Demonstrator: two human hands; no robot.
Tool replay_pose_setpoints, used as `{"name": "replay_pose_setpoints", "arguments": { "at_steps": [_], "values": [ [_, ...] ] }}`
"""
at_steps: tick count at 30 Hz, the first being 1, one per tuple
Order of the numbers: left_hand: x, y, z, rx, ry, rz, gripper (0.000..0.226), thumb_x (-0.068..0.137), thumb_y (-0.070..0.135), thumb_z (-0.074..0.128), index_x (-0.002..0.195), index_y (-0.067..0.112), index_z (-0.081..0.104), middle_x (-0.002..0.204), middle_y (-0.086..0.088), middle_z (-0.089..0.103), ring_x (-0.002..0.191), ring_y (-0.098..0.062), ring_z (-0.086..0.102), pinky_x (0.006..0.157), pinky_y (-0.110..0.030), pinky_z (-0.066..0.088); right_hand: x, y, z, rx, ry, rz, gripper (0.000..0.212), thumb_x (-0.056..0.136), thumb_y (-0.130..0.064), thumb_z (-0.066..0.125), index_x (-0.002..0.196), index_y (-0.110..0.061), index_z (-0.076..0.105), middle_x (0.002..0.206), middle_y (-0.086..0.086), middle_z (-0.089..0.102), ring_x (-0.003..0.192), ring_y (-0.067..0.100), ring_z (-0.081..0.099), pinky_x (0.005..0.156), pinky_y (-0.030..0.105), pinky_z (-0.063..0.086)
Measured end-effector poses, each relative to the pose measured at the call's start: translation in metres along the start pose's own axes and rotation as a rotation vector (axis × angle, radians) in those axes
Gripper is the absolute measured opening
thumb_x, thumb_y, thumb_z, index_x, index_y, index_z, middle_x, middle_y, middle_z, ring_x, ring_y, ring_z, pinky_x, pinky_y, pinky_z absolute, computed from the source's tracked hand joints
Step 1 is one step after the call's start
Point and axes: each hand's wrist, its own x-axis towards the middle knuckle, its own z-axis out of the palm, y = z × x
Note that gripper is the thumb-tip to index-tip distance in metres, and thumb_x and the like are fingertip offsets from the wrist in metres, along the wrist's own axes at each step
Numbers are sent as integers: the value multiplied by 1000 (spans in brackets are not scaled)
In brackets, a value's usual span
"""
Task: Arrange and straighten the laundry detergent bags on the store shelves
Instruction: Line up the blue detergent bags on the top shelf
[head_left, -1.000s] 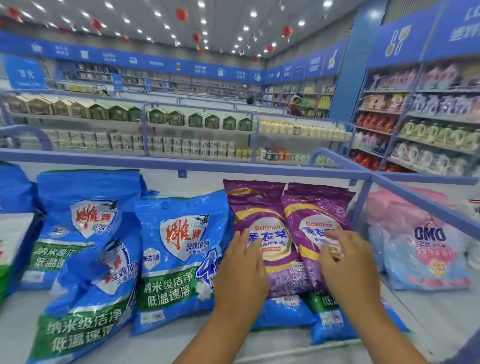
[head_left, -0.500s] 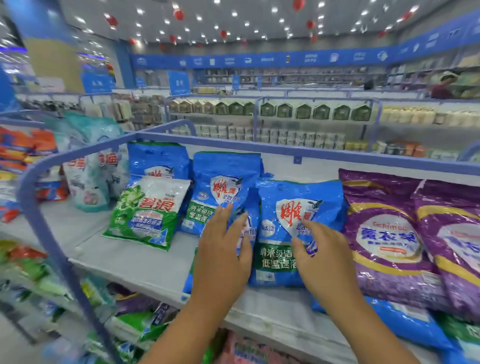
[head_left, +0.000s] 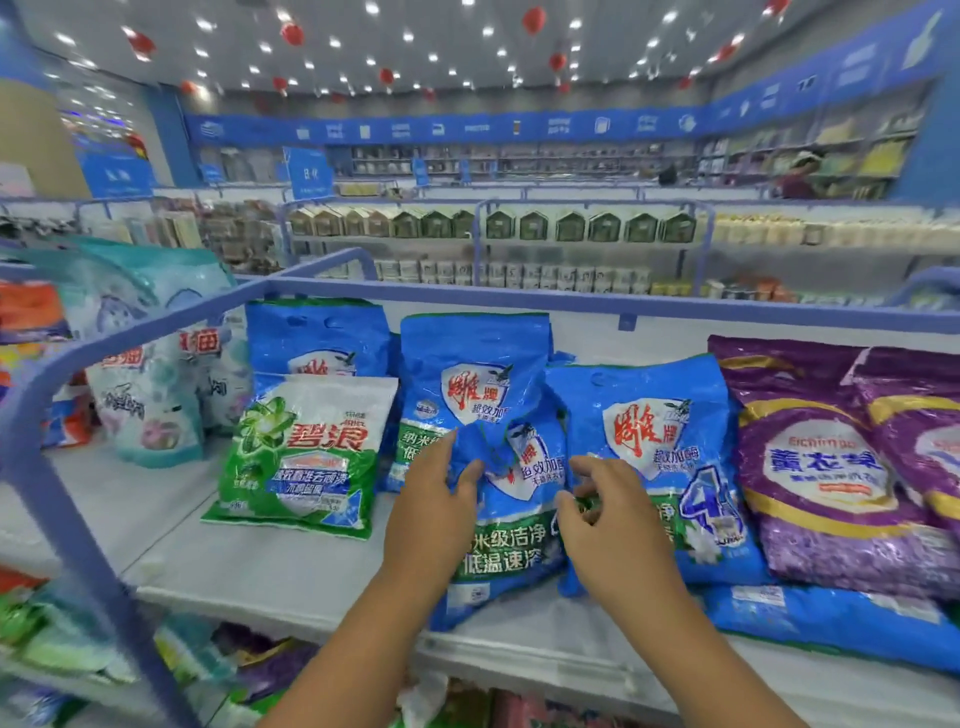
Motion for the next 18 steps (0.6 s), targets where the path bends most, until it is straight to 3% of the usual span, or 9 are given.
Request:
{"name": "replay_pose_setpoints", "arguments": {
  "at_steps": [3,4,6,8,11,13,15,16,18],
  "values": [
    [25,-13,-12,-58,19,61,24,105,36,49,120,22,61,113,-2,66,93,-20,57,72,-31,36,3,-16,21,9,31,53,28,99,-25,59,127,-22,58,113,-7,56,94,7,58,82,24,42],
    [33,-18,-18,-98,27,94,16,105,33,48,102,22,59,95,-6,65,78,-23,54,65,-34,35,6,-20,29,3,55,70,28,99,-26,60,126,-21,59,113,-5,56,97,10,58,84,26,43],
    [50,-25,-31,-205,30,109,20,106,25,47,89,18,55,79,-9,58,66,-22,47,59,-34,35,12,-23,42,4,106,123,33,99,-29,59,130,-20,57,114,-3,53,102,16,59,88,29,44],
    [64,-30,-46,-353,11,75,20,105,23,48,90,17,59,85,-16,62,70,-23,55,63,-33,43,20,-29,50,71,127,177,38,99,-32,58,135,-21,53,120,-1,51,106,17,57,93,31,44],
    [78,-29,-63,-642,-100,44,22,105,27,50,89,22,63,95,-24,67,78,-29,64,71,-44,52,32,-37,58,239,118,285,42,96,-43,60,135,-35,43,141,-6,48,126,15,50,103,37,43],
    [92,-27,-73,-745,-152,16,20,102,37,50,92,28,65,101,-19,70,85,-32,66,77,-53,54,38,-39,65,379,40,406,75,84,-61,69,146,-38,32,145,-14,41,122,14,46,102,39,43],
    [107,-28,-80,-706,-181,-4,18,99,45,49,98,35,65,105,-14,71,91,-34,66,81,-52,54,44,-37,75,500,-21,497,97,69,-70,77,148,-30,37,144,-10,50,115,18,56,101,41,48],
    [116,-32,-82,-664,-198,-19,17,100,46,48,102,37,63,106,-12,71,93,-35,67,81,-51,54,46,-35,80,523,-26,499,81,73,-63,79,137,-22,52,135,-7,60,110,15,62,97,35,51],
    [123,-38,-87,-581,-232,-113,24,95,58,51,108,40,59,109,-4,70,98,-34,67,87,-52,55,48,-39,91,538,73,460,17,89,-34,75,97,-22,65,100,-9,71,84,1,63,69,13,51]
  ]
}}
